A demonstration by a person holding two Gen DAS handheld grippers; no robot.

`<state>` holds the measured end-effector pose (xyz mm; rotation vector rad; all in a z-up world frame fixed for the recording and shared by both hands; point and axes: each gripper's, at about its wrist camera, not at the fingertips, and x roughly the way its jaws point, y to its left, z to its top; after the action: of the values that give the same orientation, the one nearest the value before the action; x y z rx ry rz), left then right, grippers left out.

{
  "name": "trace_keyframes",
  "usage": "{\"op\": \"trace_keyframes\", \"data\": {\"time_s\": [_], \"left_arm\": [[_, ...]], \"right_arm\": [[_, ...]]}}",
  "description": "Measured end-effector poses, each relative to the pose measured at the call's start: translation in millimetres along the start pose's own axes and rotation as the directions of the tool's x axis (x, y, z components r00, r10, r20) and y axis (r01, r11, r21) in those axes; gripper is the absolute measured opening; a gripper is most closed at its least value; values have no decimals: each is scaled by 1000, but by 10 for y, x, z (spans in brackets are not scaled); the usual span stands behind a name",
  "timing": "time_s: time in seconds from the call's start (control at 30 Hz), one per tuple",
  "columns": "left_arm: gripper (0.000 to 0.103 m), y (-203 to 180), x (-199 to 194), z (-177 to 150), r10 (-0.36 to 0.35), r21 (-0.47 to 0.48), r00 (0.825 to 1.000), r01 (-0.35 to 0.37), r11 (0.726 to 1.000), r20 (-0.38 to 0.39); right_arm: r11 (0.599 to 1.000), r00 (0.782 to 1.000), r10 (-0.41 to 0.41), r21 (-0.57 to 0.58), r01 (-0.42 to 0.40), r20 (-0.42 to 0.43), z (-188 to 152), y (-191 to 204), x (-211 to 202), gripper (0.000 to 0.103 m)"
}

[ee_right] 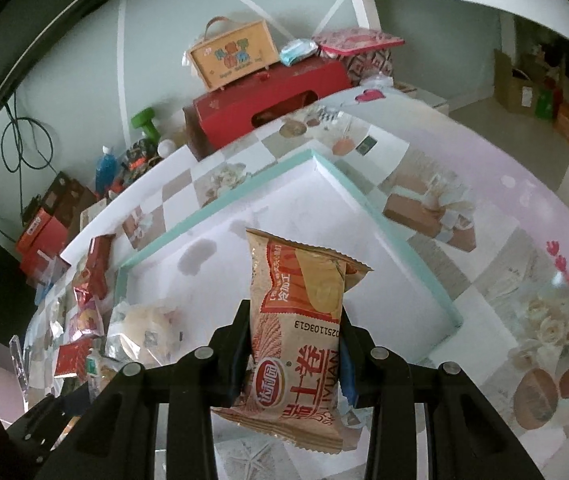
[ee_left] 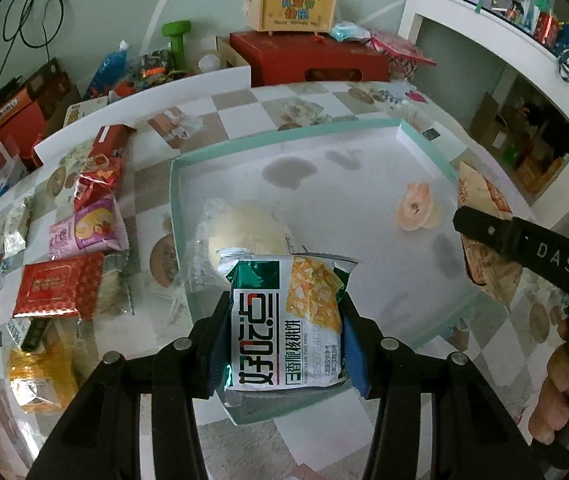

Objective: Organize snacks
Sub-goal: 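Carry both held bags over the teal-rimmed tray, then lower both bags into the tray and open both grippers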

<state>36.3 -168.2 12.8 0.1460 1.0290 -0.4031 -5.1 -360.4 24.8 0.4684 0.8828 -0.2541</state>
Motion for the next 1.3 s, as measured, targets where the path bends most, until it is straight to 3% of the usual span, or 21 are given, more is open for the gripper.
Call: {"op": "trace_keyframes", "data": {"time_s": [0.7, 1.07, 1.17, 1.3], "left_arm": [[51, 66, 438, -51, 22, -13, 997, -23, 1000, -70], [51, 83, 357, -32, 2, -22, 998, -4, 1000, -61], [58, 54, 288, -17, -2, -13, 999, 2, 1000, -48], [58, 36, 181, 23, -18, -4, 1000, 18, 1000, -21]], "right_arm": [[999, 993, 1, -52, -7, -116, -129, 157, 390, 39], [998, 995, -20, -58, 14, -102, -120, 172, 362, 41], [999, 996, -20, -49, 16, -81, -102, 158, 316, 42], [998, 998, -17, -57, 14, -55, -79, 178, 253, 47]]}}
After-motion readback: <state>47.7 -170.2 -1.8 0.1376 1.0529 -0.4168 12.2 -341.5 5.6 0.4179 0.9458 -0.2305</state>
